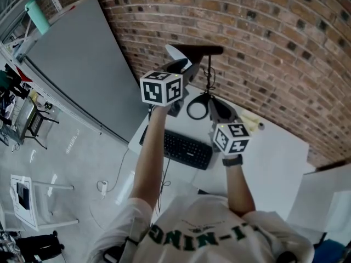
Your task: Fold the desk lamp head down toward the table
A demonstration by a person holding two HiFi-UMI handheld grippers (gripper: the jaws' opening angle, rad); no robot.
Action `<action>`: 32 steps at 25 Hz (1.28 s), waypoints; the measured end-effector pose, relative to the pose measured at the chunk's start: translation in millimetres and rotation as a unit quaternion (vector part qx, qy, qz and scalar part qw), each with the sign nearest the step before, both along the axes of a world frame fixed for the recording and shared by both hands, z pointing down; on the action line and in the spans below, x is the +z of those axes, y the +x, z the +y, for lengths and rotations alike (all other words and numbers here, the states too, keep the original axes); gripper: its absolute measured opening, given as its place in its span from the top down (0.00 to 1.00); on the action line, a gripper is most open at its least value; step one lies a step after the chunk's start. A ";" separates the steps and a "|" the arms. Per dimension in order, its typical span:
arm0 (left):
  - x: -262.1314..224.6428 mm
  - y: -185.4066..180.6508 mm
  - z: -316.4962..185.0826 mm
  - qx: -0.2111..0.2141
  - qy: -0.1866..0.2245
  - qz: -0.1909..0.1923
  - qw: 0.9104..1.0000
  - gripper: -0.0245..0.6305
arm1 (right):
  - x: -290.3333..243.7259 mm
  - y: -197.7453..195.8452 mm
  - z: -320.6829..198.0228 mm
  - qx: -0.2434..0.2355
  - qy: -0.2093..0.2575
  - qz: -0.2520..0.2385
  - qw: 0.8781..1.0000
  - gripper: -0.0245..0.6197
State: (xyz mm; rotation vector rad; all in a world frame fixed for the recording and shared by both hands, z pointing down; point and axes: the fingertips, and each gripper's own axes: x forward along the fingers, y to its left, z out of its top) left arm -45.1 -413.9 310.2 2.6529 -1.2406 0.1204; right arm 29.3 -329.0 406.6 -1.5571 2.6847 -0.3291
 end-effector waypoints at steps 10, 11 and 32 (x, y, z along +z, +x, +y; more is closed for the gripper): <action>6.6 4.1 -10.5 -0.009 -0.009 0.004 1.000 0.90 | 4.9 8.1 -4.7 0.009 -0.004 -0.006 1.000 0.96; 6.8 4.3 -10.7 -0.009 -0.010 0.006 1.000 0.90 | 5.3 8.7 -5.0 0.009 -0.004 -0.007 1.000 0.96; 22.2 -1.1 -4.3 -0.013 -0.042 0.033 0.998 0.93 | 7.0 4.3 -5.5 0.005 -0.006 -0.017 1.000 0.96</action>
